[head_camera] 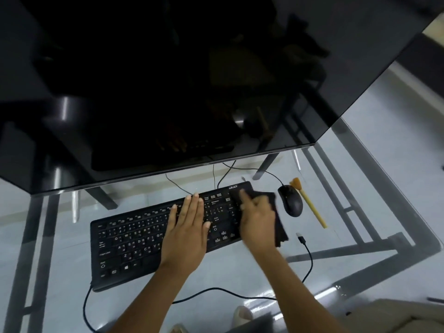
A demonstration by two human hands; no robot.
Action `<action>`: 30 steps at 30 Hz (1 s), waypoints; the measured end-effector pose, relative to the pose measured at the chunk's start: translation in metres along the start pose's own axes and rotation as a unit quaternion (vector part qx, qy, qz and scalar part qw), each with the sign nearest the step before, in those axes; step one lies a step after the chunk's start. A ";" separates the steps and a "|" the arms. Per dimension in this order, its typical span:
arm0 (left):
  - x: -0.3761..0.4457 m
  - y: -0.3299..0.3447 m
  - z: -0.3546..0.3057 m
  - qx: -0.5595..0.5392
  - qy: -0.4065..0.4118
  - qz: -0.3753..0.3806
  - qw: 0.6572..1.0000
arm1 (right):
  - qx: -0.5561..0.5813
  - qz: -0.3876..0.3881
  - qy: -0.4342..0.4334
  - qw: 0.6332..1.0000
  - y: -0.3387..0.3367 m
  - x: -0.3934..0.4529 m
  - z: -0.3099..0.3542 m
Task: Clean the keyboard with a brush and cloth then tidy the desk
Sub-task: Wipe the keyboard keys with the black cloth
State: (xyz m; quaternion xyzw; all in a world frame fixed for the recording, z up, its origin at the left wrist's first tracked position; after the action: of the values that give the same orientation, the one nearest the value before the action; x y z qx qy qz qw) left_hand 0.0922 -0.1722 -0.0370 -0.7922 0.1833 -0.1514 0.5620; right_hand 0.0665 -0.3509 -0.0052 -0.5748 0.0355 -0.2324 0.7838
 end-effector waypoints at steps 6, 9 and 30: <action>0.000 -0.001 -0.001 -0.006 0.016 0.011 1.000 | 0.104 0.106 -0.041 0.988 -0.002 -0.012 0.016; 0.000 -0.002 -0.001 -0.004 0.005 0.016 1.000 | 0.010 0.079 0.124 0.989 -0.010 0.012 -0.038; 0.067 -0.045 -0.134 -0.189 0.054 0.015 0.980 | 0.299 0.282 -0.019 0.911 -0.062 0.029 -0.077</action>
State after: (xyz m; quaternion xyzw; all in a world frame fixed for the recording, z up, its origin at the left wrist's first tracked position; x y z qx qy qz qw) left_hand 0.0975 -0.3012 0.0508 -0.8719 0.2506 -0.1480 0.3939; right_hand 0.0471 -0.4448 0.0317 -0.2840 0.1100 0.0100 0.9524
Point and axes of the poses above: each hand's wrist, its own x-axis towards the middle knuckle, its own y-axis out of the palm, z = x × y, the point moved 6 cm from there along x, towards the middle knuckle, and after that the axes turned 3 degrees about -x, right-handed, at the moved point
